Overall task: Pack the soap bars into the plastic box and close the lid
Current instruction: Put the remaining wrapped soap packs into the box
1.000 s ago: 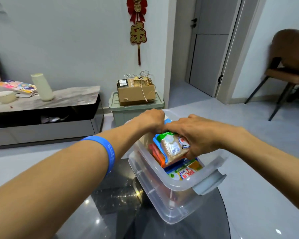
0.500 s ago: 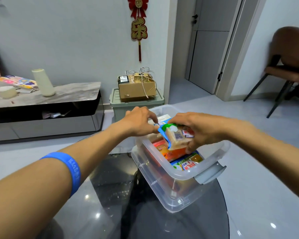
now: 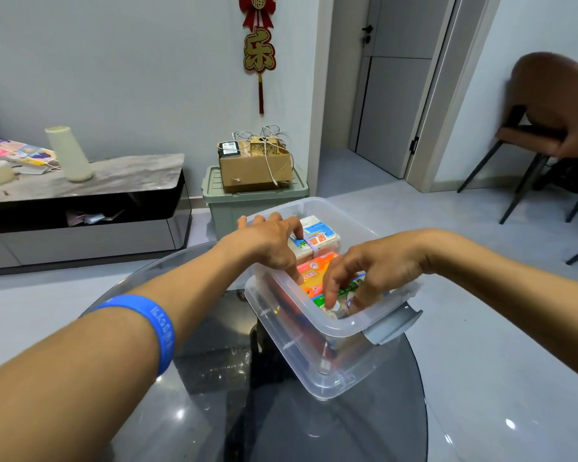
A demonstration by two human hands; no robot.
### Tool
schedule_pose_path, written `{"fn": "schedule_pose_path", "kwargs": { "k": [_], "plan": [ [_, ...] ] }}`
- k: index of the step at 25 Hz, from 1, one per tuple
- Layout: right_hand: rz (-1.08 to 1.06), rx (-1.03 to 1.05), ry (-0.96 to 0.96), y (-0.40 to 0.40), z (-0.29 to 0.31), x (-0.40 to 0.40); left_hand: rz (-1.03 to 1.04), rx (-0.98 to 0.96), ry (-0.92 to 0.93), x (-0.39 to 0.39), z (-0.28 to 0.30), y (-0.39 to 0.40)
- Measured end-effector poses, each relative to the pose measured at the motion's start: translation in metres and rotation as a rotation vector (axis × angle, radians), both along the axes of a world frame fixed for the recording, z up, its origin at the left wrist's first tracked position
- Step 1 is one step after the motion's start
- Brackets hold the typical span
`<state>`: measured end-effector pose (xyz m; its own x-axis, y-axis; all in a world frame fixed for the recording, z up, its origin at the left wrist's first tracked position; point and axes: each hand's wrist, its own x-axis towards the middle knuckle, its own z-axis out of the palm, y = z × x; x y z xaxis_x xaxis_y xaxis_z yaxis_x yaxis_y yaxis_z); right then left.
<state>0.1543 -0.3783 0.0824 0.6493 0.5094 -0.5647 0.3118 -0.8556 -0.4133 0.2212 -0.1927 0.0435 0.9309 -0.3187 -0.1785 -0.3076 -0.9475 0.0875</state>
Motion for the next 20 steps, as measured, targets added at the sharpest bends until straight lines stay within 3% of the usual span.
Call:
{"fn": "schedule_pose_path", "kwargs": {
  "k": [3,5,6,8,9,10,11,13,14,18,20],
  "plan": [
    [0.072,-0.051,-0.155,0.008,-0.020,-0.006,0.017,-0.035,-0.014,-0.002,0.000,0.002],
    [0.029,0.000,-0.195,0.010,-0.027,-0.009,0.016,-0.129,-0.140,-0.009,-0.006,0.006],
    [-0.036,0.080,-0.287,0.006,-0.027,-0.009,0.059,-0.234,-0.247,-0.013,-0.009,0.013],
    [-0.304,0.190,-0.670,-0.014,-0.031,-0.008,0.297,-0.561,-0.393,-0.019,-0.014,0.032],
    [-0.465,0.124,-0.850,-0.026,-0.034,-0.006,0.501,-0.800,-0.342,-0.024,-0.014,0.041],
    [-0.615,0.007,-0.873,-0.037,-0.038,-0.004,0.702,-1.076,-0.181,-0.031,-0.015,0.045],
    [-0.742,-0.036,-0.742,-0.045,-0.043,-0.002,0.804,-1.305,0.011,-0.040,-0.018,0.042],
    [-0.914,0.148,-0.445,-0.048,-0.051,0.001,0.768,-1.449,0.296,-0.074,-0.032,0.019],
    [-0.965,0.243,-0.414,-0.047,-0.053,0.004,0.706,-1.461,0.358,-0.091,-0.038,0.005],
    [-1.046,0.402,-0.574,-0.036,-0.047,-0.001,0.758,-1.584,0.246,-0.116,-0.033,-0.007],
    [-1.042,0.439,-0.605,-0.024,-0.038,-0.012,0.770,-1.558,0.219,-0.121,-0.017,0.013]
  ]
}}
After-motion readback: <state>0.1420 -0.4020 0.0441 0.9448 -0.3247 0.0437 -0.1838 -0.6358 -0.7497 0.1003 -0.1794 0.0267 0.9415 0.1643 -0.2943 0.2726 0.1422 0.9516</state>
